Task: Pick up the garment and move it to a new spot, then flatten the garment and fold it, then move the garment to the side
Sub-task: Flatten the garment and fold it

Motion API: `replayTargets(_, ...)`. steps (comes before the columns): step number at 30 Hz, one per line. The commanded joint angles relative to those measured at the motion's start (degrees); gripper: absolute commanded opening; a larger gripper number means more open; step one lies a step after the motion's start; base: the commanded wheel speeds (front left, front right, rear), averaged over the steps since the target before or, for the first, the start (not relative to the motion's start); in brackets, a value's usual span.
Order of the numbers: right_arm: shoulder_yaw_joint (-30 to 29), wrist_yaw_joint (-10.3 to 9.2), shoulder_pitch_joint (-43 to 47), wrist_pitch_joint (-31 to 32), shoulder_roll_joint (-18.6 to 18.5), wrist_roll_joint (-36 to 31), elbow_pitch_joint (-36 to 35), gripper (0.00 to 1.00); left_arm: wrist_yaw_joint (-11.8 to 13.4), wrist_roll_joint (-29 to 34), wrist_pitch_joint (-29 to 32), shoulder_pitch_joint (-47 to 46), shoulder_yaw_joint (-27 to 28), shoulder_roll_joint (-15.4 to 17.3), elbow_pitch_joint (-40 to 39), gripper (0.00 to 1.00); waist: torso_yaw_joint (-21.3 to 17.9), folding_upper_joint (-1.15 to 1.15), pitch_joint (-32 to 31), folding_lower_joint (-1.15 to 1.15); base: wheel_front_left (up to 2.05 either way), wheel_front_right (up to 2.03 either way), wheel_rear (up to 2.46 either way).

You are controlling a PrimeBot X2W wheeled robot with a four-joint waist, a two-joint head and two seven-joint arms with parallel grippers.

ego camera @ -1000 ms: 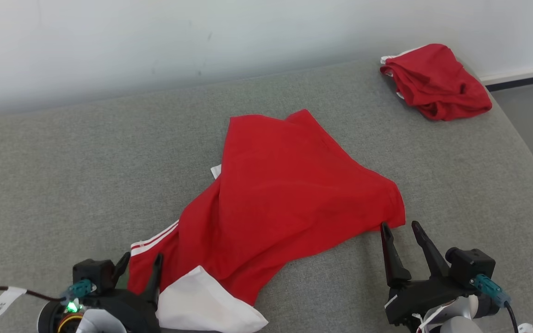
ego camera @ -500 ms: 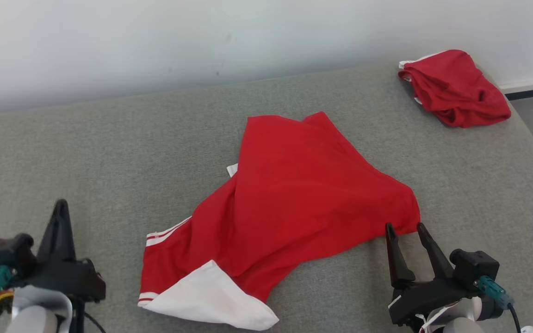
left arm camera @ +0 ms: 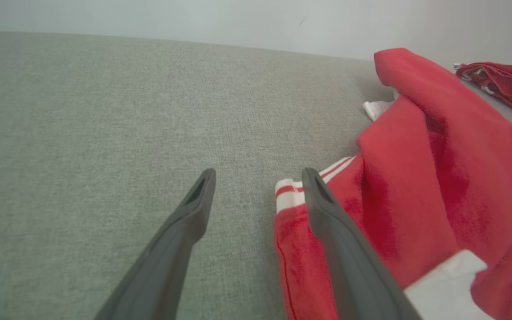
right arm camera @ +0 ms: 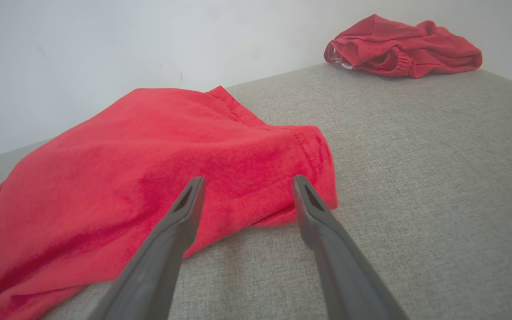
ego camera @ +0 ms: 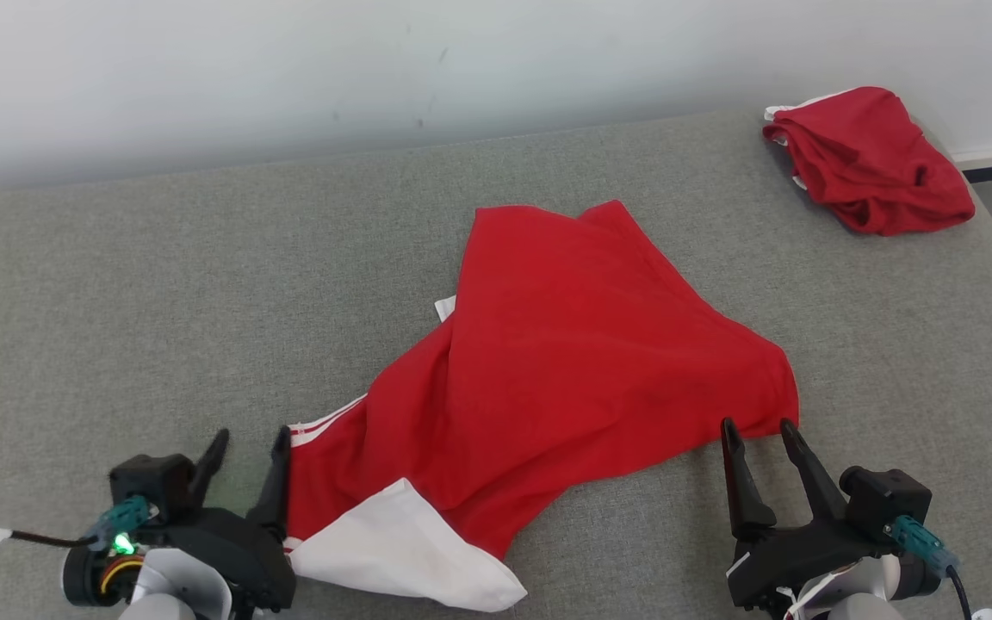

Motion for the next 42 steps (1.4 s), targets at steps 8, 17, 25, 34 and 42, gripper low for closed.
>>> replayTargets(8, 0.4, 0.14, -0.5, 0.5, -0.4, -0.2, -0.3, 1.00, -1.1, 0.3, 4.8, -2.7, -2.7, -0.3, 5.3, 1.00, -1.3, -0.01, -0.1, 0.00, 0.00, 0.00, 0.00)
replayTargets(17, 0.3, 0.14, 0.2, 0.4, -0.3, -0.2, 0.0, 1.00, -2.4, -0.2, 5.4, -5.1, -4.2, -1.2, 10.3, 0.00, -2.6, -0.01, -0.6, 0.00, 0.00, 0.00, 0.00)
replayTargets(25, -0.3, 0.14, 1.0, 0.2, -0.3, -0.5, 0.1, 1.00, 0.9, -1.2, -4.4, -5.5, 1.4, 1.3, 8.1, 0.00, -1.6, -0.01, -2.2, 0.00, 0.00, 0.00, 0.00)
replayTargets(34, -0.5, 0.14, 1.5, 0.4, -0.1, -0.8, 0.2, 1.00, 6.5, -2.5, -8.1, 1.3, 7.2, 4.6, 2.3, 0.00, -0.4, -0.01, -3.1, 0.00, 0.00, 0.00, 0.00)
replayTargets(42, 0.2, 0.14, 1.4, 0.9, -0.6, -0.5, 0.7, 1.00, 9.2, -0.9, -9.1, 5.7, 6.7, 3.6, -3.0, 1.00, 1.4, -0.01, -3.9, 0.00, 0.00, 0.00, 0.00)
